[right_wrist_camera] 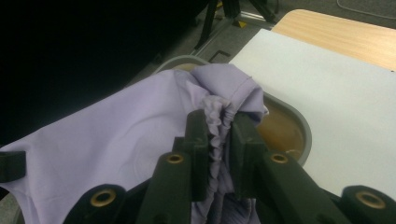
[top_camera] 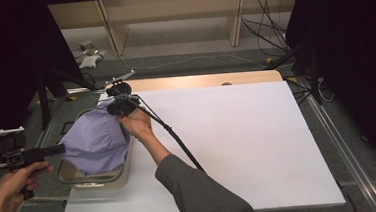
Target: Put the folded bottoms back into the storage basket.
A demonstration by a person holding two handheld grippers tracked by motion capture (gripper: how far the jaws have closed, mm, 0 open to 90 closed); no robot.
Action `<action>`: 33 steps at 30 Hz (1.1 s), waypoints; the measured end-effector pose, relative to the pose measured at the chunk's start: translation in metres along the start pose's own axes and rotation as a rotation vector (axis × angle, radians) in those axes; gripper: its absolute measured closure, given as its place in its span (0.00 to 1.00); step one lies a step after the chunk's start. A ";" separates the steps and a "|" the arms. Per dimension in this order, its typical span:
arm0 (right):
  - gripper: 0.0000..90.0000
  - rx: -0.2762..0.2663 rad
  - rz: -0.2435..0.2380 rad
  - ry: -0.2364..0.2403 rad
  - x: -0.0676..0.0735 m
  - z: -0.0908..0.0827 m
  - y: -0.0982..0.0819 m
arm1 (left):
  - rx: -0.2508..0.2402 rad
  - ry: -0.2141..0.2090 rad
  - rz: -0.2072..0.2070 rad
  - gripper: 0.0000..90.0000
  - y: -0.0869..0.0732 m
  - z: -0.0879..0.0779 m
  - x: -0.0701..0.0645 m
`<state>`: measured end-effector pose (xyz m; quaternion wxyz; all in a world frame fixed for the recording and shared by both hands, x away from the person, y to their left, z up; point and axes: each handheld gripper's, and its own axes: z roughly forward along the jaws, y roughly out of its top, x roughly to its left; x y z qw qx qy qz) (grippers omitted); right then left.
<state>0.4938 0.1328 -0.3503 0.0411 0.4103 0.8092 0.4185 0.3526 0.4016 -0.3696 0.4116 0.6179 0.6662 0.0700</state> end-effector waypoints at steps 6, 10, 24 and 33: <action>0.87 0.006 0.003 0.005 0.000 0.002 0.000 | -0.005 0.006 -0.005 0.95 0.000 -0.001 0.002; 0.63 0.001 0.012 0.011 0.000 0.004 0.000 | -0.054 0.061 -0.010 0.64 0.002 -0.004 -0.001; 0.42 -0.044 0.037 0.013 -0.014 -0.016 0.007 | -0.026 0.072 0.048 0.32 0.006 0.000 -0.018; 0.38 -0.051 0.024 0.014 -0.017 -0.024 0.008 | -0.022 0.056 0.049 0.28 0.007 0.007 -0.022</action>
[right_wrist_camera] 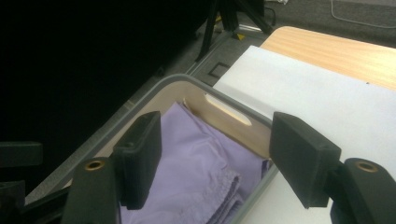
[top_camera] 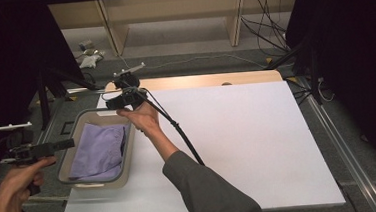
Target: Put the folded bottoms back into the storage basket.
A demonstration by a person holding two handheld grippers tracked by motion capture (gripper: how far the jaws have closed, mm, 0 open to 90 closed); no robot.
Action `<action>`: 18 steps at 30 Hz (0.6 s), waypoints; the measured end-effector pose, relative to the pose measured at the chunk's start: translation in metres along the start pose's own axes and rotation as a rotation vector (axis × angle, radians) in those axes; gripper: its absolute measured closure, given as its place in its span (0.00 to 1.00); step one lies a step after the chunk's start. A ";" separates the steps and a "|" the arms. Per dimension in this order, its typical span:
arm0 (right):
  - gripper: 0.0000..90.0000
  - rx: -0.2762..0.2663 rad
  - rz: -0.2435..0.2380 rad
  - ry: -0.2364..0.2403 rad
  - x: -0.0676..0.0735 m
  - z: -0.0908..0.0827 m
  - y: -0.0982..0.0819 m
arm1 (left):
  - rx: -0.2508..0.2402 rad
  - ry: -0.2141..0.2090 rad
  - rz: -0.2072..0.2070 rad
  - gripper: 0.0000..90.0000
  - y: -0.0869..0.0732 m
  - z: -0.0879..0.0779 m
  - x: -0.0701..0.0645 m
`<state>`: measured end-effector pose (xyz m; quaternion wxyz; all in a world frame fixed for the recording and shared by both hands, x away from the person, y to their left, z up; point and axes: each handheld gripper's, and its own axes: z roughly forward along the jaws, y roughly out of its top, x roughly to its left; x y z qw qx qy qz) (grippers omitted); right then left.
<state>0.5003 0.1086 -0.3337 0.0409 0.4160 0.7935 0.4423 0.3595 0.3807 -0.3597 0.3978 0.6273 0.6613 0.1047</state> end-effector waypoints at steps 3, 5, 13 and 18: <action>0.37 -0.002 -0.004 -0.006 -0.001 -0.002 0.001 | -0.007 -0.012 -0.001 0.26 0.000 0.001 -0.001; 0.35 0.003 -0.006 -0.004 -0.002 -0.003 0.001 | -0.007 -0.011 0.001 0.26 0.000 0.002 -0.002; 0.34 -0.008 -0.003 -0.013 -0.010 -0.010 -0.001 | -0.001 -0.008 0.011 0.24 0.001 0.009 -0.008; 0.33 -0.010 0.007 -0.027 -0.021 -0.016 -0.004 | -0.012 -0.012 0.006 0.23 0.001 0.010 -0.008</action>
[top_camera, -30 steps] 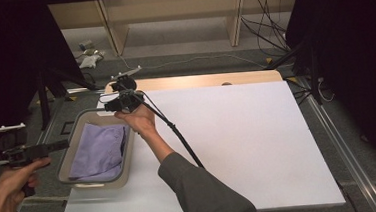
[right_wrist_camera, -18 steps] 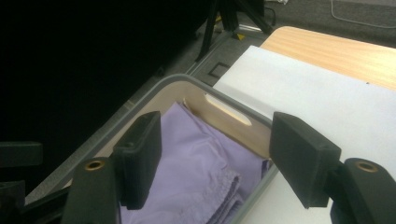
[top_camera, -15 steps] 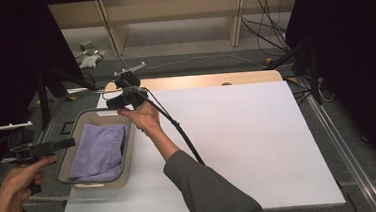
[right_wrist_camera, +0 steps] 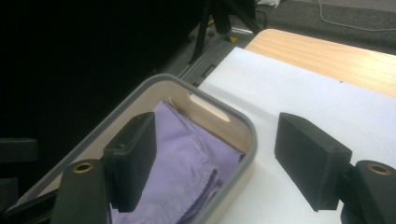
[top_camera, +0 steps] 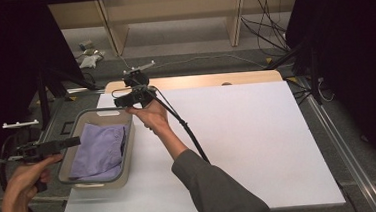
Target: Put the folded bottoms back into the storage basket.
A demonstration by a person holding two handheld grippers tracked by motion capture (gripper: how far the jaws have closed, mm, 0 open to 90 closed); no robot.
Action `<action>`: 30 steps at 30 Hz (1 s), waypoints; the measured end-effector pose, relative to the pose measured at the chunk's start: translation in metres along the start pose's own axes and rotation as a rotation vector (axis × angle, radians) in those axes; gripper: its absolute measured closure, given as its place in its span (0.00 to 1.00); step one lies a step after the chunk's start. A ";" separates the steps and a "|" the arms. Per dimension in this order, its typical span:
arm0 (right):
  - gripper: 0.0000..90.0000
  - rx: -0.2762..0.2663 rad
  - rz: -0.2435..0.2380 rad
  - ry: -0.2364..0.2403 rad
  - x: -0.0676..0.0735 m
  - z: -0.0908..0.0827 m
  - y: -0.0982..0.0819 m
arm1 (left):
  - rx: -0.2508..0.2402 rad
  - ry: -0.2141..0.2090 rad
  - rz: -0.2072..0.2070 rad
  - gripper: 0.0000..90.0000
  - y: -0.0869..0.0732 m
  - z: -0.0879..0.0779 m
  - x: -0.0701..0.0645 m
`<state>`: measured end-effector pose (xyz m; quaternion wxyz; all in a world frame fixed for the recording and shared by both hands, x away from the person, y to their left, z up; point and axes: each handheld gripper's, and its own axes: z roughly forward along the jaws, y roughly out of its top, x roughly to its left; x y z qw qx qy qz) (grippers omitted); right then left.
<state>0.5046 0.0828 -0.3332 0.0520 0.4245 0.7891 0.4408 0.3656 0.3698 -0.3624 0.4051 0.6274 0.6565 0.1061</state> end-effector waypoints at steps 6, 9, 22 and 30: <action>0.31 -0.022 0.006 -0.004 -0.011 -0.010 -0.001 | 0.000 -0.006 0.007 0.22 0.000 0.005 -0.005; 0.30 -0.029 0.008 -0.011 -0.016 -0.015 -0.002 | 0.005 -0.012 0.017 0.21 0.000 0.009 -0.009; 0.28 -0.047 -0.007 -0.014 -0.024 -0.031 -0.005 | -0.002 -0.045 0.027 0.19 0.000 0.017 -0.018; 0.27 -0.057 -0.013 -0.015 -0.031 -0.040 -0.008 | -0.011 -0.059 0.028 0.19 0.000 0.021 -0.023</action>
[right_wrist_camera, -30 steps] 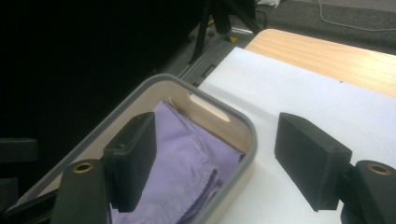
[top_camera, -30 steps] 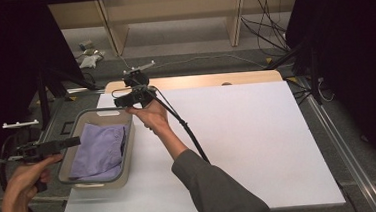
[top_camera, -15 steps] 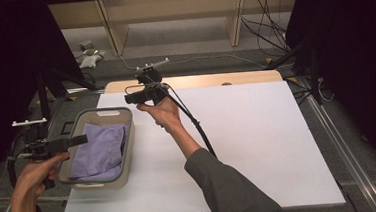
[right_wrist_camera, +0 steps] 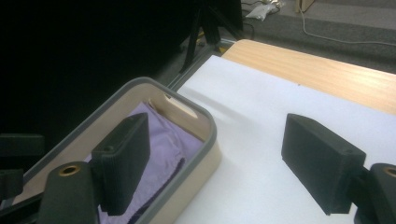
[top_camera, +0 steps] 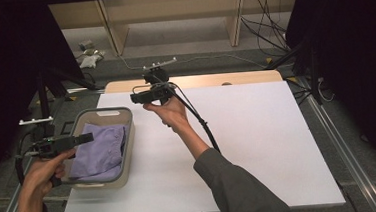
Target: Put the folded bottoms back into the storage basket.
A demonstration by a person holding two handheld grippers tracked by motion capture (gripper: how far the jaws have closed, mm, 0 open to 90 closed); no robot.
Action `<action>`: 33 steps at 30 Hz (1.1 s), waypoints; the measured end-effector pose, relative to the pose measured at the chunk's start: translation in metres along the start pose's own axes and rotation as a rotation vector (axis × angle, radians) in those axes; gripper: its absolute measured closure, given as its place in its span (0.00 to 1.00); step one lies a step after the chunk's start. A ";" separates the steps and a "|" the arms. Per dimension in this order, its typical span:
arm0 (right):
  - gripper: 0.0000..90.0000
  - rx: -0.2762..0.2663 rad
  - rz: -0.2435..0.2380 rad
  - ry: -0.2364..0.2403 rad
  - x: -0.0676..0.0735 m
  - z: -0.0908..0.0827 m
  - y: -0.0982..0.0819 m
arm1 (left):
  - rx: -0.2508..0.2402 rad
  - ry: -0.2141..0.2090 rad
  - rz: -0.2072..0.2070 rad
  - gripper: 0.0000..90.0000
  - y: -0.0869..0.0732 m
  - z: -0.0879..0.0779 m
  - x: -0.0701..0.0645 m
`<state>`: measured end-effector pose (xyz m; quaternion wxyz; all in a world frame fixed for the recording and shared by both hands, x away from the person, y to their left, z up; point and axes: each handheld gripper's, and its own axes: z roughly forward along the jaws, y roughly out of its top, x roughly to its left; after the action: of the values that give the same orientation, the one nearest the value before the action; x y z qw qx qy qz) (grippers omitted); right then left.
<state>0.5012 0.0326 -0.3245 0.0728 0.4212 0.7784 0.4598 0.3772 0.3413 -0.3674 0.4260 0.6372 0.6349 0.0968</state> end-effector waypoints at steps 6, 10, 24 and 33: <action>0.23 -0.006 -0.004 0.002 -0.004 -0.009 -0.001 | -0.010 -0.019 0.000 0.18 0.000 0.002 -0.004; 0.20 -0.013 -0.006 0.004 -0.007 -0.013 -0.004 | -0.010 -0.027 0.012 0.18 0.000 0.006 -0.009; 0.15 -0.048 -0.014 0.020 -0.018 -0.031 -0.012 | 0.012 -0.050 0.059 0.17 -0.004 0.025 -0.029; 0.15 -0.065 -0.010 0.019 -0.028 -0.043 -0.019 | -0.005 -0.070 0.072 0.16 -0.005 0.031 -0.039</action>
<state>0.4862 -0.0200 -0.3222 0.0813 0.4105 0.7658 0.4883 0.3876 0.2928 -0.3740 0.4458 0.6615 0.5962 0.0911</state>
